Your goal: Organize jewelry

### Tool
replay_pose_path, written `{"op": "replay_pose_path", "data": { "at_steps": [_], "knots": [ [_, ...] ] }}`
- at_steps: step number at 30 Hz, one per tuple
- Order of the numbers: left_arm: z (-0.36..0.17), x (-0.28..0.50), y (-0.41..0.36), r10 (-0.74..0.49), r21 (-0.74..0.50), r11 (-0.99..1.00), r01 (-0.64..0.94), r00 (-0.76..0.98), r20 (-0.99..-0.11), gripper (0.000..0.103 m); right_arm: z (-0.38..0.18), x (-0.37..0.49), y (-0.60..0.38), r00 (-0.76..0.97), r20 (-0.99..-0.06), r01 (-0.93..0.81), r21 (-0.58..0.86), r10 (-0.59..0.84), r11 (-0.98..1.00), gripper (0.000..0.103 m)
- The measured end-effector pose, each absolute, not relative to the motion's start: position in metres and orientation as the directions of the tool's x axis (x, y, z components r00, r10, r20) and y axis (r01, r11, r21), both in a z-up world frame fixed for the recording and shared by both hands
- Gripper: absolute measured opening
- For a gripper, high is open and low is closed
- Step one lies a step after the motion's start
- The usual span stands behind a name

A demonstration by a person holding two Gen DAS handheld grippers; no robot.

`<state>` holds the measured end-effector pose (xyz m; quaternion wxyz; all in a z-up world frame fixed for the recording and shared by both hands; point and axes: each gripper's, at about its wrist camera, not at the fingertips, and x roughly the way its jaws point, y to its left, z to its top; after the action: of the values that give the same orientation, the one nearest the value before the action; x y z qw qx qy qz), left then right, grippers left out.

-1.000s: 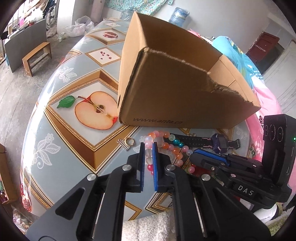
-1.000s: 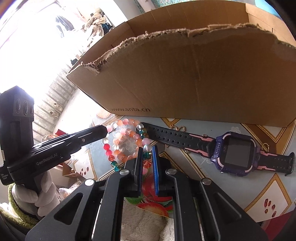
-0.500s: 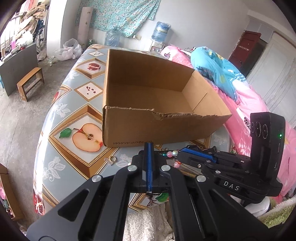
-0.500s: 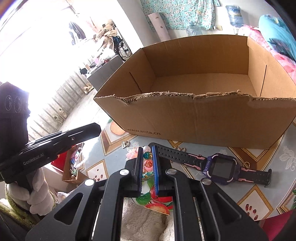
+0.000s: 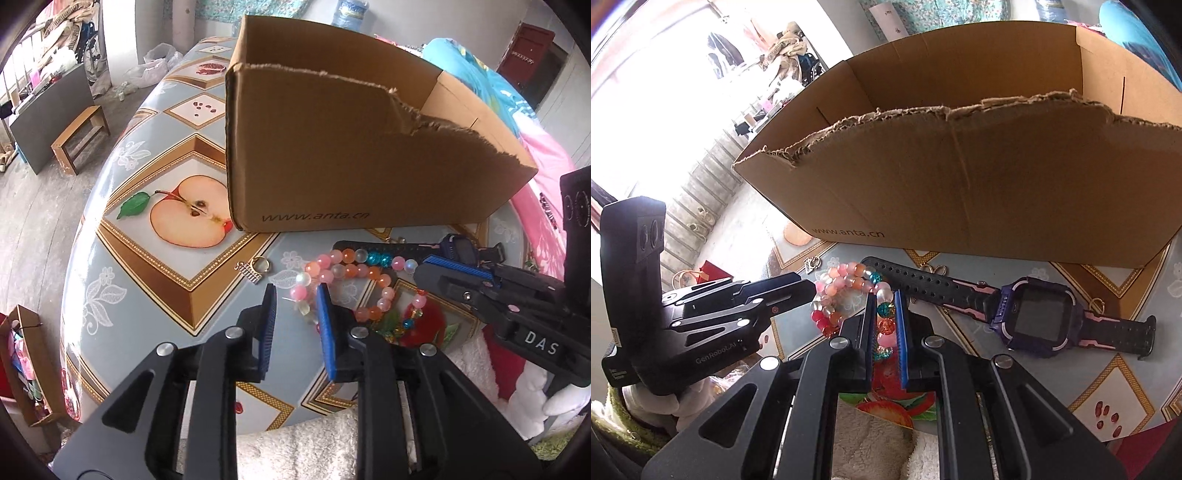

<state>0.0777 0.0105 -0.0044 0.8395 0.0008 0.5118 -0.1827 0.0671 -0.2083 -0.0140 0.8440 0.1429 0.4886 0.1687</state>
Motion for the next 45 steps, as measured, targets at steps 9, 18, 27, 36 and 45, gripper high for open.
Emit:
{"op": "replay_pose_path", "data": {
  "at_steps": [9,18,27,36,45],
  "knots": [
    [-0.010,0.083,0.004,-0.256,-0.110,0.932,0.344,0.414,-0.873,0.015,-0.023,0.076,-0.202,0.439,-0.786,-0.147,0.414,0.434,0.898,0.010],
    [-0.008,0.082,-0.016,-0.172,0.015,0.921,0.390,0.440,-0.882,0.009,-0.029,0.082,-0.201,0.425,-0.789,-0.151,0.422,0.444,0.894,0.010],
    [0.015,0.070,-0.001,-0.269,-0.102,0.927,0.360,0.452,-0.851,0.008,-0.008,0.072,-0.206,0.460,-0.762,-0.176,0.425,0.456,0.888,0.010],
    [0.093,0.057,0.022,-0.412,-0.185,0.881,0.435,0.516,-0.751,0.009,0.058,0.056,-0.215,0.550,-0.673,-0.268,0.418,0.495,0.868,0.010],
    [0.157,0.125,-0.012,-0.498,-0.190,0.841,0.506,0.589,-0.636,0.009,0.116,0.124,-0.233,0.637,-0.618,-0.299,0.352,0.460,0.887,0.010]
  ]
}}
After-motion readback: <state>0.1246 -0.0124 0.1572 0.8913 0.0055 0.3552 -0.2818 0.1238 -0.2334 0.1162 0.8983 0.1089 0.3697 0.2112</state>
